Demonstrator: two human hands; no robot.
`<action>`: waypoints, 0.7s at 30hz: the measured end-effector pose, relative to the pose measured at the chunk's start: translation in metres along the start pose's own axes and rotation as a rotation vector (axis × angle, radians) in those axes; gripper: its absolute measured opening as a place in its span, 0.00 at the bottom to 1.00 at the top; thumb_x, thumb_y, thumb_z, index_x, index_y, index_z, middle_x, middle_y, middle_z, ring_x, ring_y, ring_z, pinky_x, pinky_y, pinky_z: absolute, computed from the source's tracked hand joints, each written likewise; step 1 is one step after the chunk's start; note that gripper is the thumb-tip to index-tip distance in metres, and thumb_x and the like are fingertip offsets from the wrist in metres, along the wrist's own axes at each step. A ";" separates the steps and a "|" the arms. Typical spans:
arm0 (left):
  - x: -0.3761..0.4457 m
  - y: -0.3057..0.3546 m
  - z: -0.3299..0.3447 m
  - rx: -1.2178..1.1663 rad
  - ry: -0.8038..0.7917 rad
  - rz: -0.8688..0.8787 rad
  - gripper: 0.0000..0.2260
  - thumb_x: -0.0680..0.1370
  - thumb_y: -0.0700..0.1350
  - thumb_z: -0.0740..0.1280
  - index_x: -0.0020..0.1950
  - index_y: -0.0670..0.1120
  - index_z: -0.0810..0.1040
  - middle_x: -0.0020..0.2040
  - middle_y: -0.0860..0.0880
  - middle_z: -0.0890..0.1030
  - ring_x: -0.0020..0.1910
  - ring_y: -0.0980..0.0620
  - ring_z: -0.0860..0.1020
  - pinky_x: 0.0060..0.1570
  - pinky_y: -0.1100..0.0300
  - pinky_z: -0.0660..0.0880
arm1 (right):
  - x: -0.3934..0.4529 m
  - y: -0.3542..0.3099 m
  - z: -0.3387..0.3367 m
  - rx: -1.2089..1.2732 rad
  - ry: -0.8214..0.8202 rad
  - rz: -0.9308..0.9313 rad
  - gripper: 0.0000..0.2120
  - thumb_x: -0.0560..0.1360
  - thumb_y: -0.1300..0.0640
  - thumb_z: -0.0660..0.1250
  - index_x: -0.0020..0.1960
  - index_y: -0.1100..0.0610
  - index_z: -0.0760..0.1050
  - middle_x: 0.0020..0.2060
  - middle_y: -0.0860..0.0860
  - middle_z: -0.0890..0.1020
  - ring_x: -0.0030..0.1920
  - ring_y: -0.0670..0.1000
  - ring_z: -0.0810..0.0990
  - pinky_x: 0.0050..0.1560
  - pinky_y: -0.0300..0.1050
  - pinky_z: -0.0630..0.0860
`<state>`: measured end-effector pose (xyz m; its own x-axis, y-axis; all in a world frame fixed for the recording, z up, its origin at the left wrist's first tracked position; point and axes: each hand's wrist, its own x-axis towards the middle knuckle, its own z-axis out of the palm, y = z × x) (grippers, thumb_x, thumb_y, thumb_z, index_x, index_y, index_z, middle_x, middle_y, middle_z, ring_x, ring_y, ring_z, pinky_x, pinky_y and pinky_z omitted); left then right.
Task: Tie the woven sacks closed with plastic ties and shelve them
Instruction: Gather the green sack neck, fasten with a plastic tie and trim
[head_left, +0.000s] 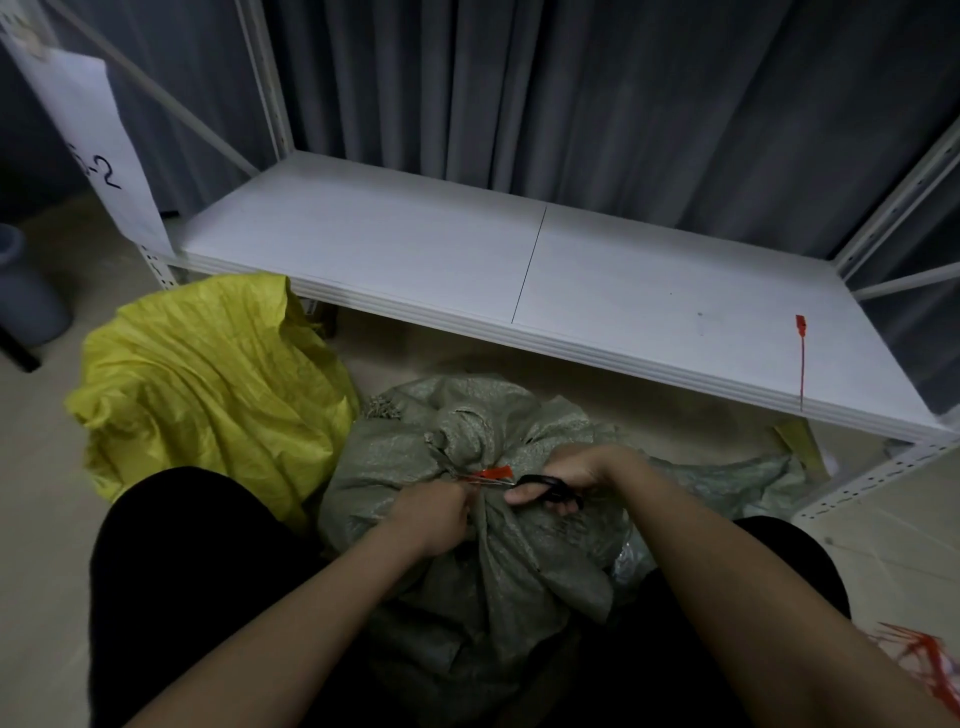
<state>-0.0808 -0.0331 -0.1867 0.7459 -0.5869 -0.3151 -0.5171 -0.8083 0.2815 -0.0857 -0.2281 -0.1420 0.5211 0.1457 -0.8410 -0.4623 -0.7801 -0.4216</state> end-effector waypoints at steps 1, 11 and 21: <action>0.000 -0.002 0.003 -0.012 -0.005 0.007 0.12 0.78 0.48 0.57 0.58 0.48 0.75 0.56 0.44 0.79 0.54 0.43 0.78 0.49 0.54 0.73 | 0.001 -0.002 0.000 -0.029 0.000 0.002 0.19 0.76 0.43 0.62 0.33 0.55 0.69 0.21 0.45 0.72 0.23 0.43 0.71 0.30 0.35 0.68; -0.004 -0.002 0.011 0.070 -0.033 -0.025 0.14 0.79 0.49 0.55 0.60 0.47 0.74 0.59 0.44 0.78 0.58 0.43 0.77 0.51 0.53 0.72 | 0.011 -0.004 0.003 -0.256 0.058 -0.002 0.22 0.69 0.35 0.67 0.33 0.55 0.74 0.30 0.51 0.78 0.30 0.48 0.75 0.39 0.39 0.72; -0.002 0.001 0.020 0.062 -0.036 -0.136 0.17 0.80 0.53 0.54 0.59 0.45 0.75 0.59 0.42 0.78 0.59 0.42 0.77 0.55 0.53 0.72 | 0.012 -0.003 0.011 -0.317 0.195 -0.022 0.22 0.64 0.36 0.72 0.30 0.54 0.75 0.27 0.49 0.80 0.30 0.48 0.78 0.50 0.42 0.75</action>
<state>-0.0915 -0.0336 -0.2041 0.7959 -0.4719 -0.3792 -0.4379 -0.8813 0.1778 -0.0857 -0.2180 -0.1547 0.6697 0.0699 -0.7393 -0.2199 -0.9322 -0.2874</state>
